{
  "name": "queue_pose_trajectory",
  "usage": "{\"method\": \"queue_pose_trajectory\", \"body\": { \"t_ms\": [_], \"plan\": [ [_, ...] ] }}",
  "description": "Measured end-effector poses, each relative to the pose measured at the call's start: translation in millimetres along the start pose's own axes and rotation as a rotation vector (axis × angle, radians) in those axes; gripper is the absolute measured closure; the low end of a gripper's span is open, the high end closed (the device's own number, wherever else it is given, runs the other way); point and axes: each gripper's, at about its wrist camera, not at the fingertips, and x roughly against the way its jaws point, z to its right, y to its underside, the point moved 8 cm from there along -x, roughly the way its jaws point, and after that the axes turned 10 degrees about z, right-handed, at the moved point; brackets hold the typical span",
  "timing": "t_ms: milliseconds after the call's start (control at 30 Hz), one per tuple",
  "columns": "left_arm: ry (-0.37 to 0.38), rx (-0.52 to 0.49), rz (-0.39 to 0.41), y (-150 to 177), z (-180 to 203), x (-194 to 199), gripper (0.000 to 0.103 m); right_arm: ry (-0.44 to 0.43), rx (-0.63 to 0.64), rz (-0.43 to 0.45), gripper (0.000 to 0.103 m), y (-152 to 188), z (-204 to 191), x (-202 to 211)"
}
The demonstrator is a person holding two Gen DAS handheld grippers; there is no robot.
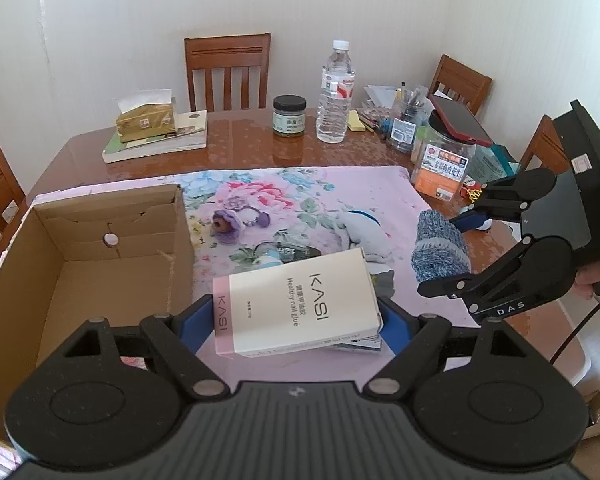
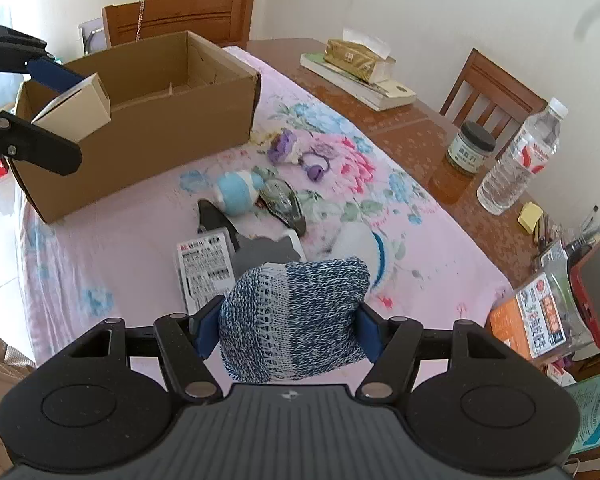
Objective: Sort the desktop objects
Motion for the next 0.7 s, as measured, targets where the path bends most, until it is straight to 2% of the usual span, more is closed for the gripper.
{"method": "queue_pose_trajectory", "body": {
  "t_ms": [700],
  "plan": [
    [-0.063, 0.03, 0.045, 1.7, -58.5, 32.2, 0.019, -0.039, 0.081, 0.065, 0.032, -59.7, -51.5, -13.3]
  ]
}}
